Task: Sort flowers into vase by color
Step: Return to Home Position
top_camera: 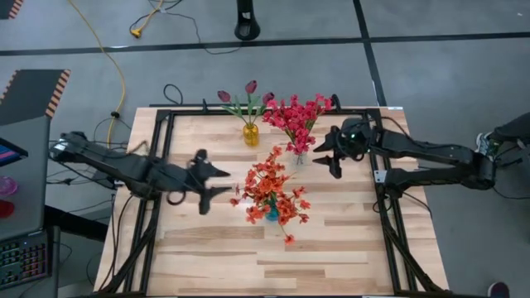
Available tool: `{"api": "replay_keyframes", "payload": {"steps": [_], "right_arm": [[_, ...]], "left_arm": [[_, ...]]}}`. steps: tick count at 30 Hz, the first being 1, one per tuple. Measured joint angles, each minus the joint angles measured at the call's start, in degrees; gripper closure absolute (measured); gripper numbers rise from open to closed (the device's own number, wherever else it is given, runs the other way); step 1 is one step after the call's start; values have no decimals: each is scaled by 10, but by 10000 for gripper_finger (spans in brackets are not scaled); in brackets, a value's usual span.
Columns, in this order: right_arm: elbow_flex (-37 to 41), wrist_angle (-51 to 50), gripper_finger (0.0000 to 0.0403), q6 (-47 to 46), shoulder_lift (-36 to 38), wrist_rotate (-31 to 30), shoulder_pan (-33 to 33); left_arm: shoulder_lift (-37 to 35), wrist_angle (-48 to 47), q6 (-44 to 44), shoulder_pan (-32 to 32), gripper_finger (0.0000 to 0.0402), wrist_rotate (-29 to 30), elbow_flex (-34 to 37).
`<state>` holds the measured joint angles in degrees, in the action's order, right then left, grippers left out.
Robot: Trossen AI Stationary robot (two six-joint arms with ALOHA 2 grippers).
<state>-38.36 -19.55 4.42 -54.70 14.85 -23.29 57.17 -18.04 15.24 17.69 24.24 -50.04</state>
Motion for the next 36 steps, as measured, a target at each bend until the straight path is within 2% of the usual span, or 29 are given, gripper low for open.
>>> {"api": "replay_keyframes", "payload": {"steps": [6, 10, 14, 19, 23, 25, 29, 32, 36], "right_arm": [[-121, -112, 188, 20, 0, 0, 0], [-200, -173, 198, 64, 0, 1, 0], [-275, -223, 234, 95, 1, 2, 0], [-322, -251, 306, 143, 13, 2, -1], [-302, -264, 370, 176, 38, 40, -4], [-271, -267, 386, 193, 55, 80, -12], [-179, -212, 372, 204, 99, 148, -31], [-101, -128, 346, 160, 129, 151, -45], [-1, -14, 346, 92, 163, 151, -67]], "left_arm": [[-97, 15, -60, -3, 216, 46, 0], [-151, 49, -133, -16, 217, 83, 0], [-182, 106, -202, -66, 234, 55, 0], [-165, 109, -223, -158, 293, 0, 0], [-123, 108, -241, -223, 356, -68, 0], [-115, 103, -240, -242, 386, -99, 0], [-117, 75, -229, -253, 395, -136, 4], [-145, 90, -222, -240, 399, -140, 34], [-192, 124, -209, -218, 400, -131, 107]]}}
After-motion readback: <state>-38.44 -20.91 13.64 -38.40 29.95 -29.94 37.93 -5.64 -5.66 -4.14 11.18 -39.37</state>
